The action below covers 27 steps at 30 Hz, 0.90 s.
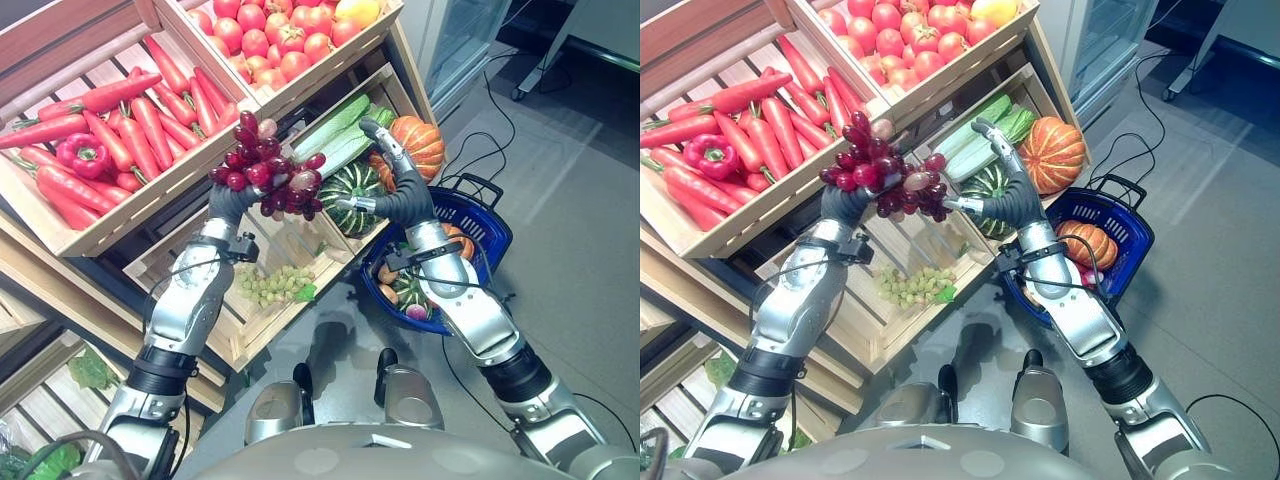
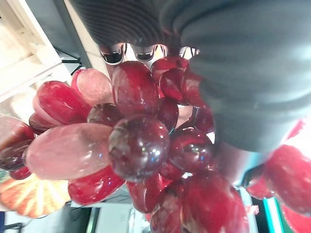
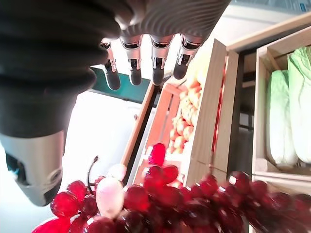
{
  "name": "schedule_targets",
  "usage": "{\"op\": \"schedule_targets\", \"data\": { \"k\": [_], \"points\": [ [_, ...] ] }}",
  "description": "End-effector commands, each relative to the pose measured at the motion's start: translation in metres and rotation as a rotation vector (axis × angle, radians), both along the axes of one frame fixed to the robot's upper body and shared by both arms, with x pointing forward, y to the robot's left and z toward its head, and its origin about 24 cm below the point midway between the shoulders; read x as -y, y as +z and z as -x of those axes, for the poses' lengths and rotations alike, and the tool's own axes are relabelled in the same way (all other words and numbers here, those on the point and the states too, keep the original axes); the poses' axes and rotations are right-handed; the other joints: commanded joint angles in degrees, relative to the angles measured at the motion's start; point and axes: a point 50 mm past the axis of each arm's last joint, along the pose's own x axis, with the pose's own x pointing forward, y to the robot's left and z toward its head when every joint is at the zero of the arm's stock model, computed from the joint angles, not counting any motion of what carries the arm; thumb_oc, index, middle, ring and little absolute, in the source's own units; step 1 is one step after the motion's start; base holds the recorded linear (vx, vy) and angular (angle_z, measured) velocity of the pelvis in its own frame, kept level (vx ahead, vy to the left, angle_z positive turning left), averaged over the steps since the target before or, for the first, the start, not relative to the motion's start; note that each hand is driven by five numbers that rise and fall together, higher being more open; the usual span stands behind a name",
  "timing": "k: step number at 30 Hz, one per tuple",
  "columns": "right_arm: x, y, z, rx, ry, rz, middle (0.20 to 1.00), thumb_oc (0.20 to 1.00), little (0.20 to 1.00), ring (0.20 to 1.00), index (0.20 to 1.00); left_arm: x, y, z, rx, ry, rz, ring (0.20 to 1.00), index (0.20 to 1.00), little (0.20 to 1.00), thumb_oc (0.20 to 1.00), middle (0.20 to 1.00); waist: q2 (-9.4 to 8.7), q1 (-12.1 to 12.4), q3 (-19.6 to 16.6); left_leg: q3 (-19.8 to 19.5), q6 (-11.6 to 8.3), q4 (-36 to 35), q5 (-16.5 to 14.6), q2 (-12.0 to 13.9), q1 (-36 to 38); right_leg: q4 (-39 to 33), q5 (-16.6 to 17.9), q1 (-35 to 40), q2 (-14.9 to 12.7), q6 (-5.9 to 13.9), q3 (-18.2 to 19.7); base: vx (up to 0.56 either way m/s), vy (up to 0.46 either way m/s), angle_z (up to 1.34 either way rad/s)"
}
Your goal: Pick up fruits and vegetables into the basket
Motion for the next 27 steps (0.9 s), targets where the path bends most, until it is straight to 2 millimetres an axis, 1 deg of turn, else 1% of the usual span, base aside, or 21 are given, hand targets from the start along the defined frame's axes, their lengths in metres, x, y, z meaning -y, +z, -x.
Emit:
{"op": "schedule_targets", "data": {
  "k": [1,5,8,9,12,18,21,25,27],
  "points": [
    [-0.016,0.03,0.012,0.137,0.115,-0.061,1.0,1.0,1.0,1.0,1.0,0.003,0.057,0.016,0.299,-0.062,0.093,0.2,0.2,0.2,0.2,0.2,-1.08,-0.5,0.0,0.7,1.65,3.1,-4.2,-0.9,-0.2,-4.5,-2.1,7.7,-3.8,5.95,1.9,0.0,0.0,0.0],
    [-0.027,0.033,0.014,0.135,0.203,-0.02,1.0,1.0,1.0,1.0,1.0,0.01,0.062,0.016,0.311,-0.109,0.105,0.2,0.2,0.2,0.2,0.2,-1.13,-0.1,0.2,0.4,1.63,3.3,-4.3,-1.0,-0.3,-4.3,-2.3,7.7,-3.9,5.93,1.8,0.0,0.0,0.0],
    [-0.044,0.036,0.018,0.124,0.339,0.016,1.0,1.0,1.0,1.0,1.0,0.019,0.066,0.016,0.314,-0.165,0.102,0.2,0.2,0.2,0.2,0.2,-1.41,0.5,0.2,0.1,1.62,3.5,-4.4,-1.1,-0.3,-4.2,-2.4,7.9,-4.0,5.94,1.5,0.0,0.0,0.0],
    [-0.045,0.036,0.018,0.127,0.343,0.022,1.0,1.0,1.0,1.0,1.0,0.019,0.067,0.015,0.314,-0.17,0.101,0.2,0.2,0.2,0.2,0.2,-1.44,0.6,0.2,0.0,1.61,3.5,-4.4,-1.1,-0.4,-4.2,-2.4,7.9,-4.0,5.95,1.5,0.01,-0.035,0.04],
    [-0.056,0.037,0.018,0.106,0.378,0.041,1.0,1.0,1.0,1.0,1.0,0.029,0.068,0.015,0.3,-0.233,0.078,0.2,0.2,0.2,0.2,0.2,-1.82,1.4,-0.1,-0.3,1.69,3.7,-4.4,-1.0,-0.2,-4.1,-2.4,8.4,-4.0,6.03,1.1,0.03,-0.047,0.05],
    [-0.059,0.033,0.013,0.064,0.343,0.011,1.0,1.0,1.0,1.0,1.0,0.043,0.067,0.016,0.278,-0.302,0.061,0.2,0.2,0.2,0.2,0.2,-2.42,1.7,-0.3,-0.5,1.85,3.8,-4.6,-0.8,0.0,-4.5,-2.3,8.9,-3.7,6.07,1.0,0.01,-0.024,0.09],
    [-0.059,0.034,0.011,0.07,0.31,-0.005,1.0,1.0,1.0,1.0,1.0,0.048,0.067,0.016,0.272,-0.32,0.058,0.2,0.2,0.2,0.2,0.2,-2.57,1.7,-0.3,-0.5,1.97,3.7,-4.6,-0.9,0.0,-4.6,-2.3,8.9,-3.5,6.07,1.2,0.0,0.0,0.0],
    [-0.06,0.039,0.013,0.085,0.332,-0.061,1.0,1.0,1.0,1.0,1.0,0.054,0.068,0.018,0.273,-0.347,0.065,0.2,0.2,0.2,0.2,0.2,-2.62,1.5,-0.1,-0.3,2.02,3.7,-4.6,-0.8,0.1,-4.7,-2.1,8.9,-3.5,6.2,1.3,0.0,0.0,0.0],
    [-0.061,0.04,0.014,0.088,0.336,-0.058,1.0,1.0,1.0,1.0,1.0,0.057,0.068,0.018,0.271,-0.353,0.067,0.2,0.2,0.2,0.2,0.2,-2.67,1.5,-0.1,-0.2,2.05,3.8,-4.7,-0.8,0.1,-4.7,-2.0,8.8,-3.5,6.23,1.4,0.0,0.0,0.0]
  ]
}}
